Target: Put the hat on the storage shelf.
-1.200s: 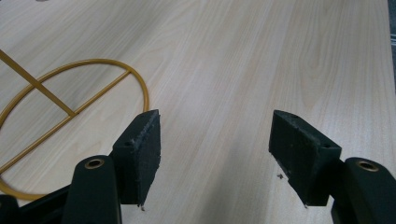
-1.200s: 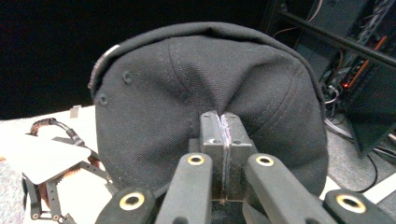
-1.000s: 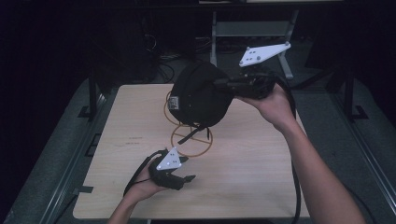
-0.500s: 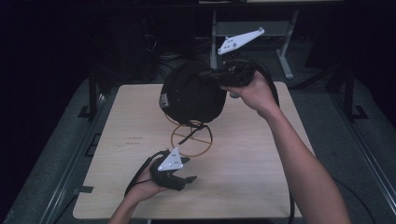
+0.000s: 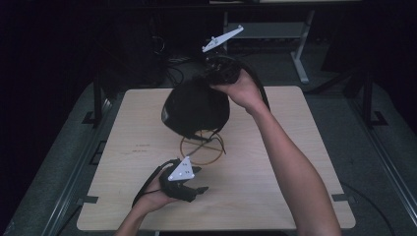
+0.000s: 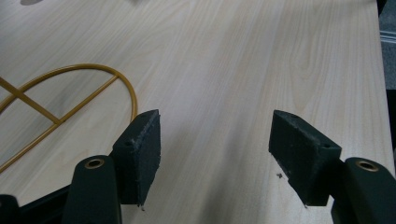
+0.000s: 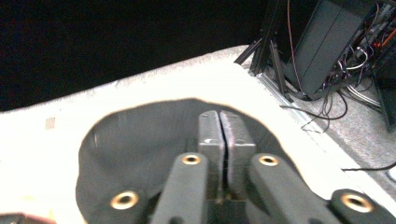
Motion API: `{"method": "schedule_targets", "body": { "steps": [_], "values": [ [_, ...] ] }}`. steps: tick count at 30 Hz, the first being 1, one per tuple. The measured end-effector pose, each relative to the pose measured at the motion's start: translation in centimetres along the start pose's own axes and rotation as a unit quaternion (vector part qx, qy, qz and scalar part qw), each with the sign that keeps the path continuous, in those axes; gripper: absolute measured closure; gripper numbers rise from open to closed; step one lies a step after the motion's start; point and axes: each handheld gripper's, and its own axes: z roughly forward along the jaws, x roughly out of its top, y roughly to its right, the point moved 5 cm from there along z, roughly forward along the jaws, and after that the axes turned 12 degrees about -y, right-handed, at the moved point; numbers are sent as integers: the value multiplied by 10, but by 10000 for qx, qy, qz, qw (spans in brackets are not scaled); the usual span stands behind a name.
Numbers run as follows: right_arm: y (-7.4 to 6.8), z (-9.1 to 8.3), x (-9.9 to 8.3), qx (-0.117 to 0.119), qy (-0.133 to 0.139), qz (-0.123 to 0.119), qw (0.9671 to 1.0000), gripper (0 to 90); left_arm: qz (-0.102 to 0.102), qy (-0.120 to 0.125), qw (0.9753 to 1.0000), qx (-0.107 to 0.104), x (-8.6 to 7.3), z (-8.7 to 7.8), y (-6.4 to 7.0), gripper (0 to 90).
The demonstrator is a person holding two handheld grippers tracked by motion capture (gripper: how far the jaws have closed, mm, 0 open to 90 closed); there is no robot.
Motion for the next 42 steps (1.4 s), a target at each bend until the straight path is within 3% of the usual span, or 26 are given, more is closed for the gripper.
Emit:
{"method": "schedule_targets", "body": {
  "steps": [8, 17, 30, 42],
  "values": [
    [2, 6, -9, 118, -117, 200, 9997, 565, -23, 24, 10000, 22, 0, 1, 1, 339],
    [9, -6, -25, 185, 11, 407, 9990, 474, -27, -2, 10000, 13, -1, 2, 0, 335],
    [16, -23, -50, 173, 147, 526, 9984, 337, -93, 30, 10000, 7, -3, 0, 1, 305],
    [24, -36, -72, 136, 127, 660, 9976, 290, -130, -27, 9999, 29, -6, 1, -1, 283]
  ]
}}
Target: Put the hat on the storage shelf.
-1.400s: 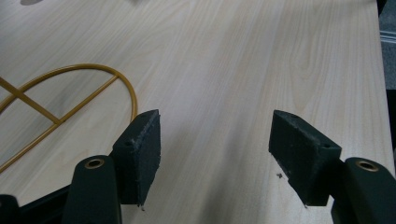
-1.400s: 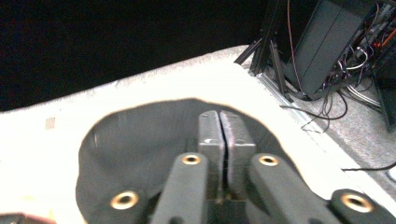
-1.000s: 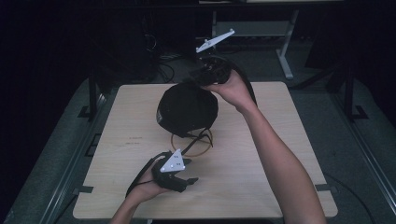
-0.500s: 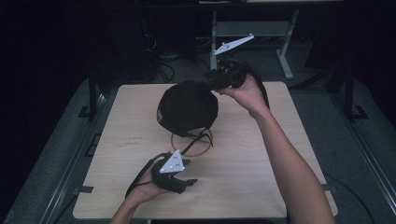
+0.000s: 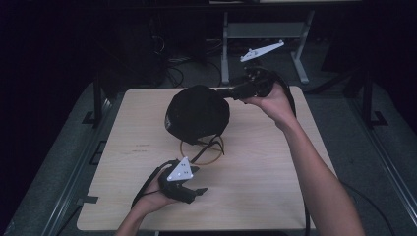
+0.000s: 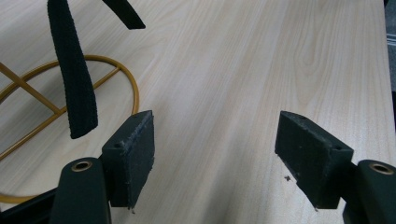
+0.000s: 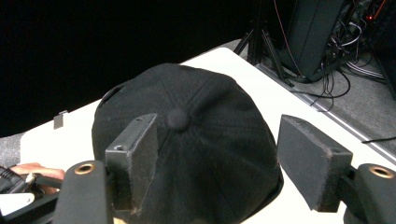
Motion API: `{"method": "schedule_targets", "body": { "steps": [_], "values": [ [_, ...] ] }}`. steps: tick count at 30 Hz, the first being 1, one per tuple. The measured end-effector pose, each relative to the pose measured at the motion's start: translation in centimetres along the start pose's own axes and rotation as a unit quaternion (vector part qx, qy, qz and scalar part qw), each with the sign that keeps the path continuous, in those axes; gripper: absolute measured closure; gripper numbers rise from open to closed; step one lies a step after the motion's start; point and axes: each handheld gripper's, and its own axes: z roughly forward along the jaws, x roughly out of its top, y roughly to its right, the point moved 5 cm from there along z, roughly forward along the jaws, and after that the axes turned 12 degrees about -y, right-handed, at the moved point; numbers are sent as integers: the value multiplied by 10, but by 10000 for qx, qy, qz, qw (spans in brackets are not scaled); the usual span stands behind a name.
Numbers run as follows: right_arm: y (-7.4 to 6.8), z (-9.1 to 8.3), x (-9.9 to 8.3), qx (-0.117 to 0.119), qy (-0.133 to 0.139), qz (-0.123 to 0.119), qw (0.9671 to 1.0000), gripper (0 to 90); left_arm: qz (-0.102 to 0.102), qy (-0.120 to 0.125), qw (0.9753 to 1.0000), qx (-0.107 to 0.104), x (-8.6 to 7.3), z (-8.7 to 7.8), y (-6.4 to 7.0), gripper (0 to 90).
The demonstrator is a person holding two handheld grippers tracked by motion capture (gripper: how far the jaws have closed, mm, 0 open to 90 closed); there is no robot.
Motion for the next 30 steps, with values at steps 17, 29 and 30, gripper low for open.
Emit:
{"method": "schedule_targets", "body": {
  "steps": [17, 29, 30],
  "values": [
    [9, -25, -27, -100, 58, 160, 9998, 255, -38, 21, 10000, 36, -1, 0, -1, 268],
    [14, -33, -48, -184, 47, 246, 9995, 215, -57, 10, 10000, 63, -2, 0, -2, 260],
    [15, -34, -50, -191, 25, 268, 9995, 212, -65, 13, 10000, 64, -2, 0, -2, 260]
  ]
}}
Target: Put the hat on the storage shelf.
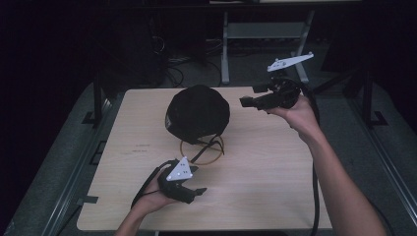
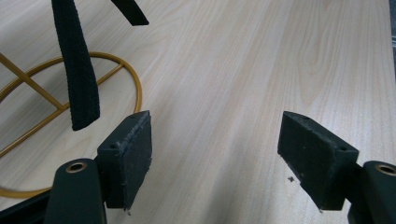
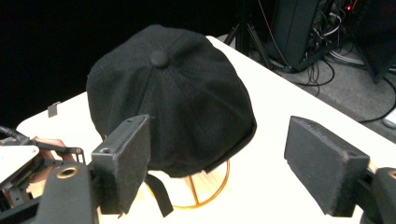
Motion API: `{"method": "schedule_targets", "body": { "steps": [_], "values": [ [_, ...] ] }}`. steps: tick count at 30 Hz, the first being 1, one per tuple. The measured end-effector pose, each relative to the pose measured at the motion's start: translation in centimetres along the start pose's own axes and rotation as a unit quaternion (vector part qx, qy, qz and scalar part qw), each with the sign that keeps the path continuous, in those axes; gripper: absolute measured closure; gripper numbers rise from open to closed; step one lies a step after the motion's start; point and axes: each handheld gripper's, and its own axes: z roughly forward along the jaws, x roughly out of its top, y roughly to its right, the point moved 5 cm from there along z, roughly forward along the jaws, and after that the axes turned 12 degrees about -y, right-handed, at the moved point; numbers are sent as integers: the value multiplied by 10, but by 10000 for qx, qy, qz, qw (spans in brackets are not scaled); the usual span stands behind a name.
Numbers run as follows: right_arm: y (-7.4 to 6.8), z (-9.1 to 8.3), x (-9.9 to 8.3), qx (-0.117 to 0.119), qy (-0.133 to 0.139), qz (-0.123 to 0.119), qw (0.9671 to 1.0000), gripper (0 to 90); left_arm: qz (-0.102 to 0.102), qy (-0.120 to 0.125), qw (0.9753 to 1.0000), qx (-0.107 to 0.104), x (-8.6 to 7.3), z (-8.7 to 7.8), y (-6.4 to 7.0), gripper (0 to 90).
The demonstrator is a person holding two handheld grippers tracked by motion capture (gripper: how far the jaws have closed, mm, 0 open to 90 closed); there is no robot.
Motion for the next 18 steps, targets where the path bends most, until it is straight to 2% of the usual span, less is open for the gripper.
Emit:
{"method": "schedule_targets", "body": {
  "steps": [13, 15, 18],
  "values": [
    [7, -8, -25, -108, -17, 147, 9998, 177, -39, 7, 10000, 9, 0, 0, -1, 249],
    [9, -9, -29, -129, -20, 153, 9998, 176, 12, -41, 10000, 19, -1, -1, -2, 248],
    [12, -10, -38, -160, -53, 231, 9996, 171, -19, 13, 10000, 38, -1, -1, -2, 246]
  ]
}}
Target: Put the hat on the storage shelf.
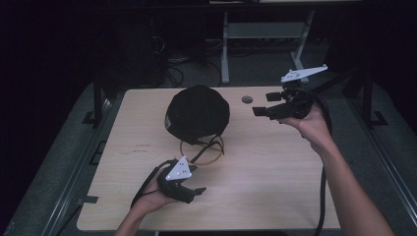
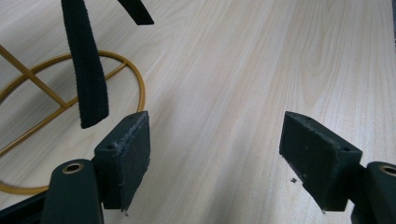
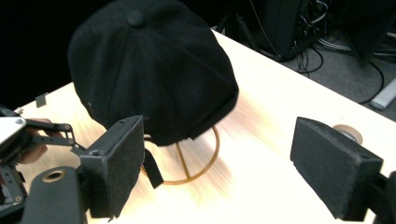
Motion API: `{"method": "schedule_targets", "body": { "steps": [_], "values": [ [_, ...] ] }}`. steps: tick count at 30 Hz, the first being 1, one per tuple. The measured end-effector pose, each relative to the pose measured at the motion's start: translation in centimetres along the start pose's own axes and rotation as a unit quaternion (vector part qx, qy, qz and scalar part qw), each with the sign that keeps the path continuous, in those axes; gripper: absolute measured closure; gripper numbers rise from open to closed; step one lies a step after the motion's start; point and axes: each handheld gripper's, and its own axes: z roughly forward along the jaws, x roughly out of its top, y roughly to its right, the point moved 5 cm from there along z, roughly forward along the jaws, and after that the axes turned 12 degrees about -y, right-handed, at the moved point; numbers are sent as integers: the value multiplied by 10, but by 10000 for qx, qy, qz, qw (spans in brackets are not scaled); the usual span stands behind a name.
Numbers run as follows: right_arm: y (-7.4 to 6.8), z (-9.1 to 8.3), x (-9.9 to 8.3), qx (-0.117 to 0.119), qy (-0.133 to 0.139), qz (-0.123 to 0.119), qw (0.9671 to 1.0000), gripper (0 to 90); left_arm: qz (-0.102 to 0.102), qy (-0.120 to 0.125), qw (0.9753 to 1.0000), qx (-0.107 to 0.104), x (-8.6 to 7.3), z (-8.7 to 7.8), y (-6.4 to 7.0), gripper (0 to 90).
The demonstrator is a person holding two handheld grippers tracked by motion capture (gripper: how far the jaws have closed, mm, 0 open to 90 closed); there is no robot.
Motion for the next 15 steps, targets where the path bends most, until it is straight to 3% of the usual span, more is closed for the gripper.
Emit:
{"method": "schedule_targets", "body": {
  "steps": [15],
  "values": [
    [9, -7, -31, -63, -10, 177, 9998, 171, -49, 8, 10000, 9, -1, 0, -1, 238]
  ]
}}
